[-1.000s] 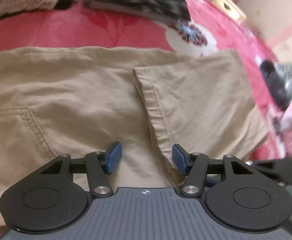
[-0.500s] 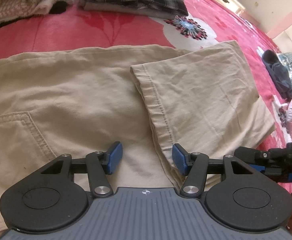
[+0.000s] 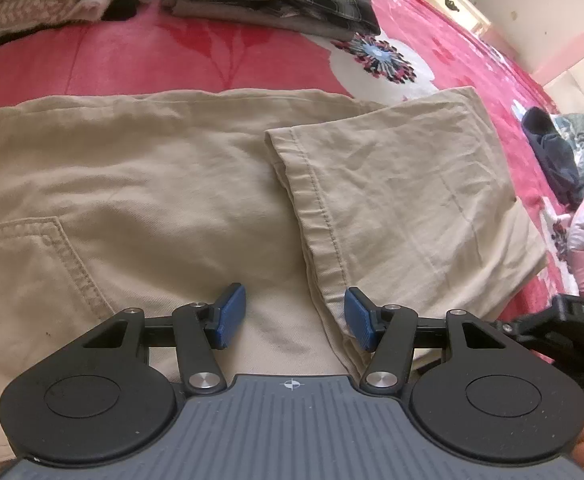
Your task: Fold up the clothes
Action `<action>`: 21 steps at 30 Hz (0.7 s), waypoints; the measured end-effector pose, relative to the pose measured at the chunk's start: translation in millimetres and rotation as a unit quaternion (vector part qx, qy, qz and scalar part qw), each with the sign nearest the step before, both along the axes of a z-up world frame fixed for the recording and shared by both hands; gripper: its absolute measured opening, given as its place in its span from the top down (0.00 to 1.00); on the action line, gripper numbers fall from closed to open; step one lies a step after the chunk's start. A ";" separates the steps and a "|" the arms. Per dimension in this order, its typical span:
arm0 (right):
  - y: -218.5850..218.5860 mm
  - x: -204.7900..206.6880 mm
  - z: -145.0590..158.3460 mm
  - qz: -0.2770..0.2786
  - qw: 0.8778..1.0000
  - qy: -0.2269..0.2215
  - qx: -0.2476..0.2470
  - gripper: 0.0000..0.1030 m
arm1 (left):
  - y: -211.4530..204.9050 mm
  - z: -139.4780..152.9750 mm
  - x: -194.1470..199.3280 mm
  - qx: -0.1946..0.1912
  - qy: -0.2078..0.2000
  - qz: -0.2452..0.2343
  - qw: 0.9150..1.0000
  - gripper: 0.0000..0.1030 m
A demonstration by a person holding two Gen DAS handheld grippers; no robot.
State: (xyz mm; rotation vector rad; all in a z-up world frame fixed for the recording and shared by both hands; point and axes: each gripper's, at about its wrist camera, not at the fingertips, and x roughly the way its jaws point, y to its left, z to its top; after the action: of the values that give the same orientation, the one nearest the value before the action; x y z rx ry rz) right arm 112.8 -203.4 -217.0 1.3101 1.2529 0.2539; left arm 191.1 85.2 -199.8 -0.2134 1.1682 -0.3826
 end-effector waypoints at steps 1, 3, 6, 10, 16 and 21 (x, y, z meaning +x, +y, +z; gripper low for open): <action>-0.7 -1.1 1.8 -0.003 1.000 -0.004 0.000 0.58 | 0.5 0.0 -0.2 -0.001 0.000 0.001 1.000 0.45; -2.0 -5.2 3.4 -0.013 1.000 0.001 0.001 0.58 | 1.6 0.0 -0.6 -0.004 0.000 0.002 1.000 0.45; -6.6 -10.8 6.2 -0.035 0.999 0.009 0.010 0.58 | 2.6 -0.7 -0.6 -0.007 0.000 0.002 1.000 0.46; -14.4 -11.8 9.6 -0.059 0.998 0.007 0.011 0.58 | 4.1 -0.6 -0.5 -0.009 0.000 0.000 1.000 0.46; -11.5 -5.8 1.4 -0.065 0.998 0.019 0.016 0.58 | 4.8 -0.6 -0.7 -0.009 0.000 0.000 1.000 0.46; -3.1 -8.0 -3.7 -0.060 0.998 0.023 0.024 0.59 | 4.9 -0.3 -1.2 -0.009 0.000 0.000 1.000 0.46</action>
State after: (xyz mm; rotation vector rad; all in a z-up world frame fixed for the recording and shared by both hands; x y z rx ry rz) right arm 104.7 -206.5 -220.8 1.4337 1.2070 0.1703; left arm 189.9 90.1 -200.1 -0.2298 1.1641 -0.3929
